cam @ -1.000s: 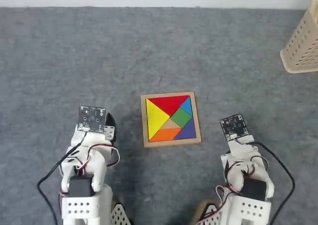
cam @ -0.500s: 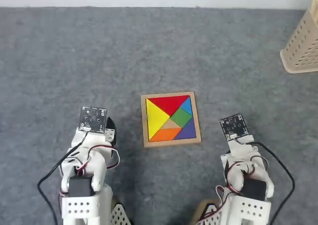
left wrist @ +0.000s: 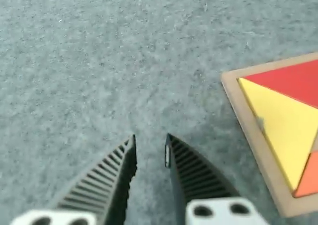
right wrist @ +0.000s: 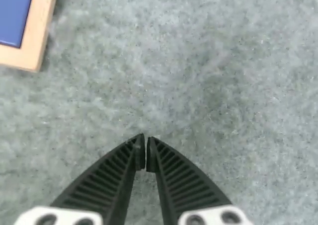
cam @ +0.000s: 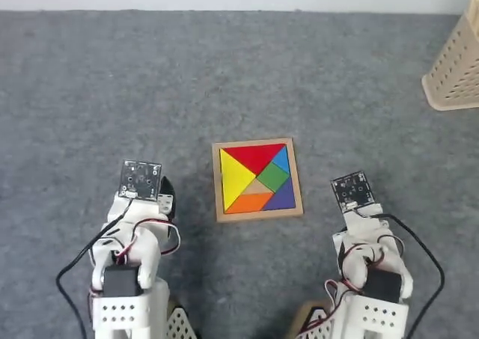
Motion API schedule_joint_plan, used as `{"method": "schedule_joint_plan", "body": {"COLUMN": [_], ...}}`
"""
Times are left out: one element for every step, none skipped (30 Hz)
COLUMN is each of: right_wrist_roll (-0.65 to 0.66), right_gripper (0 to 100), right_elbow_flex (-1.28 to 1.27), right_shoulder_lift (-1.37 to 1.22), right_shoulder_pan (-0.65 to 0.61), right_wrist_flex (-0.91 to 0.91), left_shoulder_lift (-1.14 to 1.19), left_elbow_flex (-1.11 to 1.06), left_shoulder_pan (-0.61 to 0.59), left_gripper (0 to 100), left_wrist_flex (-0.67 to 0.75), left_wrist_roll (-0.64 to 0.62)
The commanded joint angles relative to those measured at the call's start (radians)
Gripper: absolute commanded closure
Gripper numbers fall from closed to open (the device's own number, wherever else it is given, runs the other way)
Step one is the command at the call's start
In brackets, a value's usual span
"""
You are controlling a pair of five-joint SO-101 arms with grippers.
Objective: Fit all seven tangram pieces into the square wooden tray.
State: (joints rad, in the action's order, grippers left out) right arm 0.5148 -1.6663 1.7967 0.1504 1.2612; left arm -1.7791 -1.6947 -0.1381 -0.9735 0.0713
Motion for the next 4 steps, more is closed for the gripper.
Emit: {"method": "schedule_joint_plan", "body": {"right_wrist_roll": [-0.011, -0.011, -0.011, -0.011], "right_gripper": [99.1, 99.1, 99.1, 99.1], "right_elbow_flex": [-0.017, -0.017, -0.017, -0.017], "right_shoulder_lift": [0.018, 0.018, 0.018, 0.018], "right_shoulder_pan": [0.008, 0.008, 0.008, 0.008], "right_wrist_flex": [-0.015, -0.015, -0.015, -0.015], "left_shoulder_lift": [0.011, 0.011, 0.011, 0.011], "left_elbow_flex": [0.005, 0.005, 0.005, 0.005], "left_shoulder_pan": [-0.005, -0.005, -0.005, -0.005], "left_gripper": [91, 91, 91, 91], "left_wrist_flex": [-0.006, -0.006, -0.006, -0.006], "left_wrist_roll": [0.009, 0.009, 0.009, 0.009]}}
